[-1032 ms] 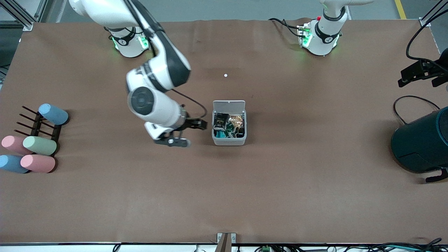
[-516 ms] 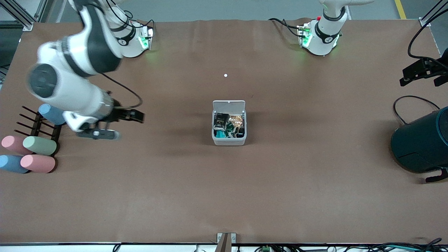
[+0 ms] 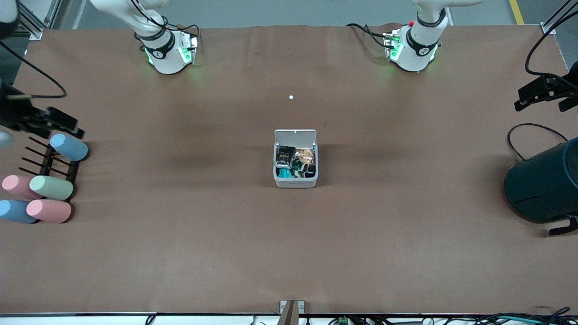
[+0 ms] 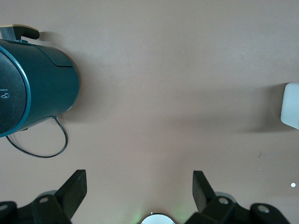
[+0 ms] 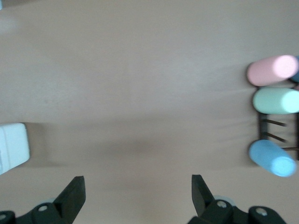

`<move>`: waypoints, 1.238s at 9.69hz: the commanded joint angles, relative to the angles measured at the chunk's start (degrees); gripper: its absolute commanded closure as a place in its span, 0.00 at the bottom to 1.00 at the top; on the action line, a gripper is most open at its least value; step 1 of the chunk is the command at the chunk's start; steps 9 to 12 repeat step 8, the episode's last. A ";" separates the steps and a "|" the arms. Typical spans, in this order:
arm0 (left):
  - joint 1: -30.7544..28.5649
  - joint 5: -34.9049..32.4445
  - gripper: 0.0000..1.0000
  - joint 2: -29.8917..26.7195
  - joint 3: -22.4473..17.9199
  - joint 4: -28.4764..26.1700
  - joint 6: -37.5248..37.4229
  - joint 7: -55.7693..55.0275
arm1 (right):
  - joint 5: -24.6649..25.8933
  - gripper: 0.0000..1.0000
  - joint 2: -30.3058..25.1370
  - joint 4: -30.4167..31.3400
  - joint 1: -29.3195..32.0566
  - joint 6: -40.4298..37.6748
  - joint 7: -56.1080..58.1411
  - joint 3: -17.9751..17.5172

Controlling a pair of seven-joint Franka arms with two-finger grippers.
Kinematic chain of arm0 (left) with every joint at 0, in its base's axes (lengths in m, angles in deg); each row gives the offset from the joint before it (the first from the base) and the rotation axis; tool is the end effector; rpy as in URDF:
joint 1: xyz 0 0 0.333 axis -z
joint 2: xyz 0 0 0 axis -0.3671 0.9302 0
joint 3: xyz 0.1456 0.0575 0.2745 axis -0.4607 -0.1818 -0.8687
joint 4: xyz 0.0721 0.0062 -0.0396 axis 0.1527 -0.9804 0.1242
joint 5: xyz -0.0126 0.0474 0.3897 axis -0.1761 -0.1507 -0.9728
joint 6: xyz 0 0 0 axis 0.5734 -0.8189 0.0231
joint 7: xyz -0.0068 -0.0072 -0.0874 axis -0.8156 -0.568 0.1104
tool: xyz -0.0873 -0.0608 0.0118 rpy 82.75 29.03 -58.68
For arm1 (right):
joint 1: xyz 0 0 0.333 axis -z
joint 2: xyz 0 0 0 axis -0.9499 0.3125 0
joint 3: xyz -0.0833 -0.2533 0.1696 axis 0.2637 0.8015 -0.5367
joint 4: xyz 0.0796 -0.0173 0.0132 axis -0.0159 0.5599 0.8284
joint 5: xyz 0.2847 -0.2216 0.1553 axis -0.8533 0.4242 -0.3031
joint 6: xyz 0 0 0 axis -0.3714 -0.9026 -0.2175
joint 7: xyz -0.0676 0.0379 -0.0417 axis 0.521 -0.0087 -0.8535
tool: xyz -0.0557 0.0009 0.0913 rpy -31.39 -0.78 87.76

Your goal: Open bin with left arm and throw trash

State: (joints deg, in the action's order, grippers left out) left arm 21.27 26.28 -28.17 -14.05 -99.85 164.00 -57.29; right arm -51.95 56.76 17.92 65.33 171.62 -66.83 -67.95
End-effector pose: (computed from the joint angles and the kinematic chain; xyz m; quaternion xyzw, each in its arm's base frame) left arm 0.5464 -0.0010 0.6586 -0.9995 0.0201 0.0249 0.0031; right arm 0.5533 -0.0369 0.6214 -0.9981 0.0417 -0.0150 0.0424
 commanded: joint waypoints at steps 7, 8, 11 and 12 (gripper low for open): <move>-0.08 -0.81 0.00 -0.20 1.90 0.85 2.50 -0.05 | 4.68 0.00 -1.32 -3.65 4.09 -5.36 0.09 -6.70; -0.08 -0.72 0.00 -0.20 1.90 0.85 2.50 -0.14 | 4.76 0.00 -1.32 -3.73 4.09 -5.36 0.09 -6.70; -0.08 -0.72 0.00 -0.20 1.90 0.85 2.50 -0.14 | 4.76 0.00 -1.32 -3.73 4.09 -5.36 0.09 -6.70; -0.08 -0.72 0.00 -0.20 1.90 0.85 2.50 -0.14 | 4.76 0.00 -1.32 -3.73 4.09 -5.36 0.09 -6.70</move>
